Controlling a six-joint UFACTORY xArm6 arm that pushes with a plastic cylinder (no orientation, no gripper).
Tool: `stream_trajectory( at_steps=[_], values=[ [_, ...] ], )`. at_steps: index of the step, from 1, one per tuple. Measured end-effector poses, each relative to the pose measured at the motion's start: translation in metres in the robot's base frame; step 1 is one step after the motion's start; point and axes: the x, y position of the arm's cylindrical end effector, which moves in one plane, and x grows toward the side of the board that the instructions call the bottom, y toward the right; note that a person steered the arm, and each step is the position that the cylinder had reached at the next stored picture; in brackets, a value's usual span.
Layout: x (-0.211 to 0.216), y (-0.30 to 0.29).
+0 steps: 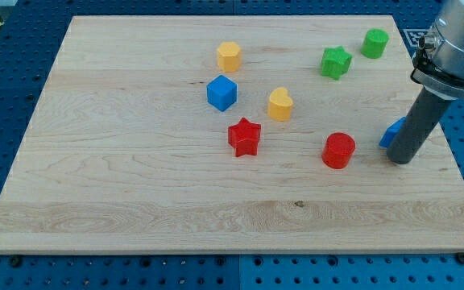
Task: Move blue triangle towards the center
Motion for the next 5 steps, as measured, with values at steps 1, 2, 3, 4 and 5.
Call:
stream_trajectory(
  at_steps=[1,2,3,4,5],
  values=[
    [0.0,0.004],
    [0.0,0.028],
    [0.0,0.035],
    [-0.017,0.034],
    [-0.039,0.021]
  ],
)
